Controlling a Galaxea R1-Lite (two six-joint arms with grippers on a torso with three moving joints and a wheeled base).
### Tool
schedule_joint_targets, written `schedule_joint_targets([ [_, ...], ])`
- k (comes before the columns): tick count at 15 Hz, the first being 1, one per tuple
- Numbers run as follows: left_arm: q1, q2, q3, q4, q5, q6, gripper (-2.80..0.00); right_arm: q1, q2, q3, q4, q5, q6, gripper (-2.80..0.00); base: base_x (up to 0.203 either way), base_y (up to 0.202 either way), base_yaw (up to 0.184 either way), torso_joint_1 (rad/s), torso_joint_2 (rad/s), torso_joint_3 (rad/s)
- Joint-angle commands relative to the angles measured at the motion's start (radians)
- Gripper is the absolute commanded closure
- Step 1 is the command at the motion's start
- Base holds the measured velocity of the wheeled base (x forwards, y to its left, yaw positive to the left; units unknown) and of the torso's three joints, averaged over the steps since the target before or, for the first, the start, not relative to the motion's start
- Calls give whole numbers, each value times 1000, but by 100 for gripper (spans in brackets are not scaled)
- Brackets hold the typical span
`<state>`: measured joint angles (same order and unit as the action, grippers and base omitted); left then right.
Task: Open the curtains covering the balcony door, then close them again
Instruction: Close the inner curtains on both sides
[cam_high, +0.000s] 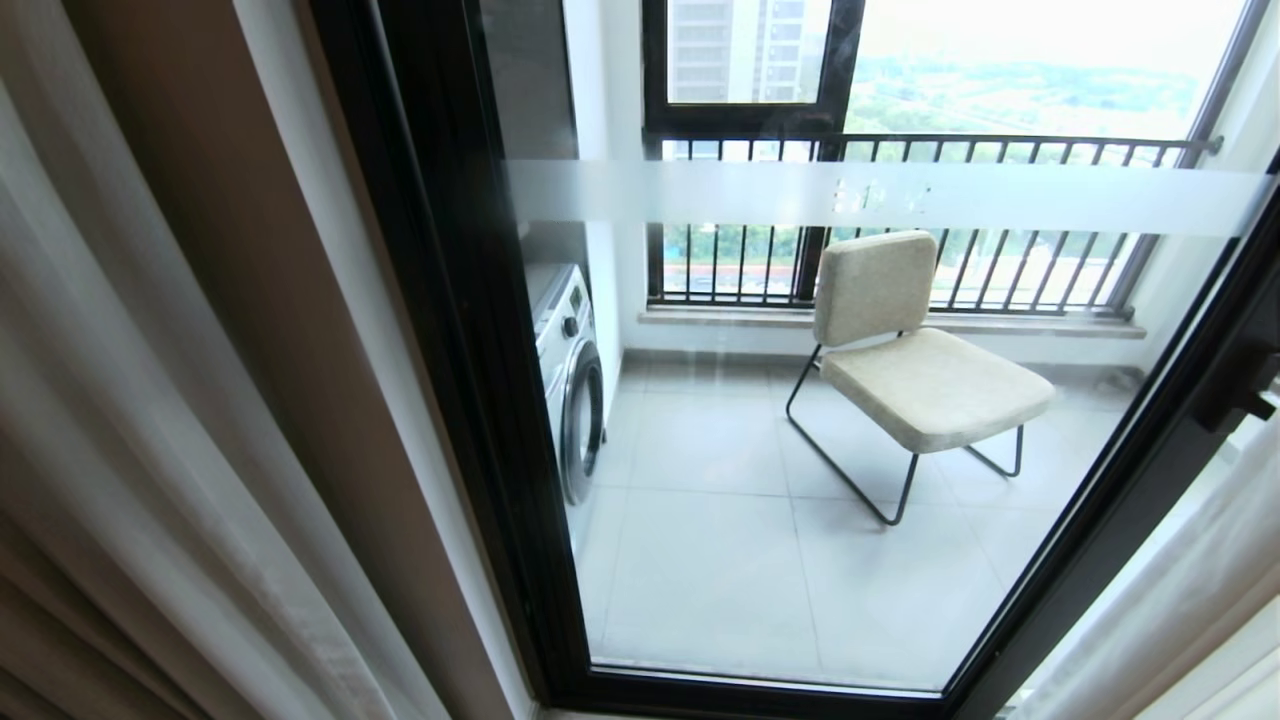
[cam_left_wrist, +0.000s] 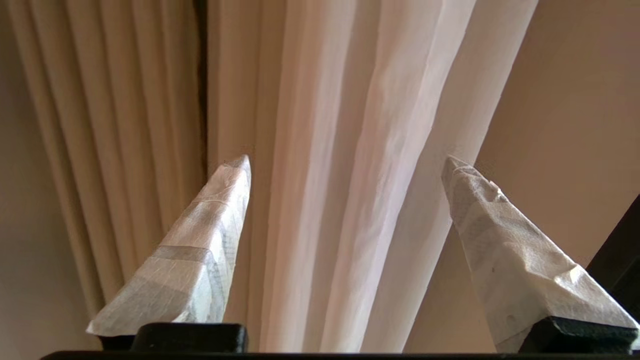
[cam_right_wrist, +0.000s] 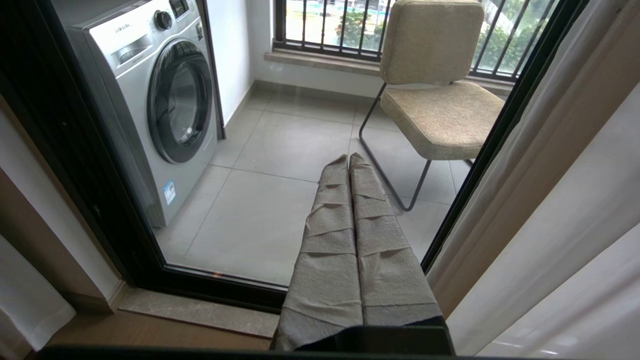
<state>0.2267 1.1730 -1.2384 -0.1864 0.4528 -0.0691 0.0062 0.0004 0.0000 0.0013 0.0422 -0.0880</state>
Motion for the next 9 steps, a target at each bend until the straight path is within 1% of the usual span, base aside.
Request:
schedule_joint_targets([
  [1,55,108,-53,-38,-84,-2,-280,0,0,0,0,1,-1,0,0,0,0,0,0,0],
  [4,93,198,-113,-104,-182,-4,-280,0,0,0,0,1,-2,0,0,0,0,0,0,0],
  [5,104,220,-125,-122,-201,-5,-280,0,0,0,0,1,-2,0,0,0,0,0,0,0],
  [7,114,267,-145,-166,-218,-6,-280,0,0,0,0,1,-1,0,0,0,0,0,0,0],
  [9,115,303,-168,-182,-222,-7,-280,0,0,0,0,1,-1,0,0,0,0,0,0,0],
])
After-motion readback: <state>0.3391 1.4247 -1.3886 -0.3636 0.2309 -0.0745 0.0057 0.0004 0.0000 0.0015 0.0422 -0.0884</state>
